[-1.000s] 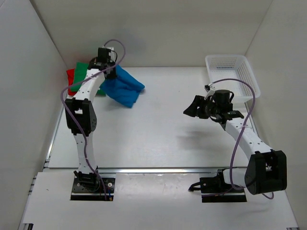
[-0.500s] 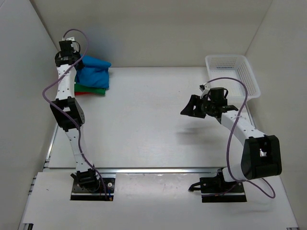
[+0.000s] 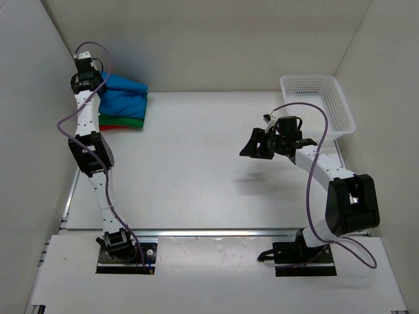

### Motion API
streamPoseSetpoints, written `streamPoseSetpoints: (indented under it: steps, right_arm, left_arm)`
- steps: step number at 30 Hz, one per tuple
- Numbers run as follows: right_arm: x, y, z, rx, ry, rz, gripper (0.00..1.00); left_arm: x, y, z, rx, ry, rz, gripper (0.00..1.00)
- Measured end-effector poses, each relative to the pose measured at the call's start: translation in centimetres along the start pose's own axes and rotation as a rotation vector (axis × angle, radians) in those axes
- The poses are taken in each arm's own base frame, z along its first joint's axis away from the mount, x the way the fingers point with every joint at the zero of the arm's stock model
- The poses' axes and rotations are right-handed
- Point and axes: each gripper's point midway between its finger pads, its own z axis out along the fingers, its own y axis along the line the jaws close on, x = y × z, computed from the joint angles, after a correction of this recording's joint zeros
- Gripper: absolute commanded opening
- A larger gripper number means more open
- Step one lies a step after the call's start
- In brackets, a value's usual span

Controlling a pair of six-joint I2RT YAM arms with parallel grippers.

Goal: Fold and stack the t-shirts
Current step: Put the neatly folded tshirt into the corner of the board with the left arm

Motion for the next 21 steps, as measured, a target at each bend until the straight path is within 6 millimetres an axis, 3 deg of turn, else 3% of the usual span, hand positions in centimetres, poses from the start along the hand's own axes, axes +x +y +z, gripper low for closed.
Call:
streamPoseSetpoints:
  steps: [1,3,9,13,14,15,16,19,21]
  right_arm:
    - [0.0,0.1,0.0,-0.001,0.001,-0.002,0.57]
    - [0.1,0.1,0.1,-0.002,0.002,-0.003,0.57]
    - [0.6,0.1,0.1,0.003,0.007,-0.005,0.59]
    - [1.3,0.3,-0.6,0.022,-0.009,-0.017,0.63]
    - [1.5,0.4,-0.9,0.028,-0.012,-0.021,0.66]
    - [1.6,0.4,-1.3,0.035,-0.014,-0.024,0.87]
    - [1.7,0.5,-1.6,0.040,-0.016,-0.023,0.99]
    - [1.7,0.6,-3.1,0.058,-0.044,-0.043,0.99]
    - [2.0,0.5,-4.4,0.070,-0.075,-0.050,0.99]
  left_arm:
    - [0.0,0.7,0.1,-0.025,-0.004,-0.016,0.13]
    - [-0.1,2.0,0.4,-0.069,-0.012,-0.039,0.97]
    - [0.8,4.5,0.1,-0.154,0.005,-0.075,0.99]
    - [3.2,3.1,-2.6,-0.074,0.099,-0.099,0.98]
    - [3.9,2.4,-3.7,-0.053,0.125,-0.100,0.98]
    - [4.5,1.5,-5.2,-0.028,0.151,-0.099,0.98]
    - [5.3,0.2,-7.1,0.003,0.173,-0.089,0.99]
    - [8.1,-4.7,-13.9,0.124,0.216,-0.033,0.99]
    - [11.3,-7.9,-19.6,0.223,0.241,0.019,0.99]
